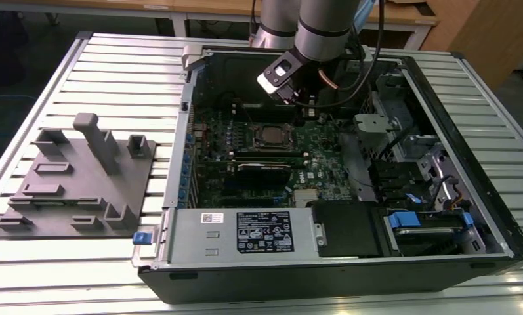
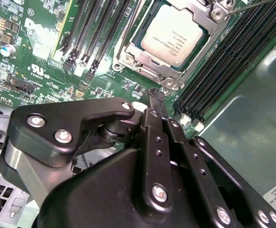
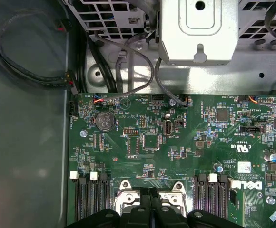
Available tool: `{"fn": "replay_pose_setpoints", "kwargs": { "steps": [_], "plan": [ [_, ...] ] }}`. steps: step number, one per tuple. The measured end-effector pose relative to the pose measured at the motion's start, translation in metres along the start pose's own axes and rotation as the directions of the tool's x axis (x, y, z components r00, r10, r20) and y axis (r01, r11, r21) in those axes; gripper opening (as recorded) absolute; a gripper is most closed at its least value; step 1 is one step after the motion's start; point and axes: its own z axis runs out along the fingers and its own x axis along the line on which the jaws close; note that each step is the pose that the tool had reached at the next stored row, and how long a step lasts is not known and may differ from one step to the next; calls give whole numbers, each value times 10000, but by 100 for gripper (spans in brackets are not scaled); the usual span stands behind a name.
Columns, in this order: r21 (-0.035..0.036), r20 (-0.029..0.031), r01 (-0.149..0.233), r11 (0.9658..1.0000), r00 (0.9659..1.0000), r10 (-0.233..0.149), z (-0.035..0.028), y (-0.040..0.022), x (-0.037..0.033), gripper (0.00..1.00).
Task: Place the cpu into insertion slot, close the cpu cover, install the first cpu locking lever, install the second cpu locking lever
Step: 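Close the cpu cover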
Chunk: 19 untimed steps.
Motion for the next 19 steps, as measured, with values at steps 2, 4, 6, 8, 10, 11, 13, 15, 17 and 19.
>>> {"fn": "replay_pose_setpoints", "kwargs": {
  "steps": [2, 4, 6, 8, 10, 11, 13, 15, 17, 19],
  "plan": [
    [0, 0, 0, 10000, 10000, 0, 0, 0, 0, 11],
    [0, 0, 0, 10000, 10000, 0, 1, 0, 0, 11],
    [0, 1, 0, 10000, 10000, 0, 1, 0, 0, 11],
    [0, 0, -1, 10000, 10000, 1, 1, -4, 0, 11],
    [-1, 0, 0, 10000, 10000, 0, 1, -35, 0, 11],
    [-1, 1, 0, 10000, 10000, 0, 2, -52, 0, 11],
    [0, 0, 0, 10000, 10000, 0, 2, -96, 2, 11],
    [2, 1, 0, 10000, 10000, 0, 3, -130, 1, 11],
    [2, 1, -1, 10000, 10000, 1, 4, -153, 1, 11],
    [2, 1, -1, 10000, 10000, 1, 5, -173, 1, 11]
  ]
}}
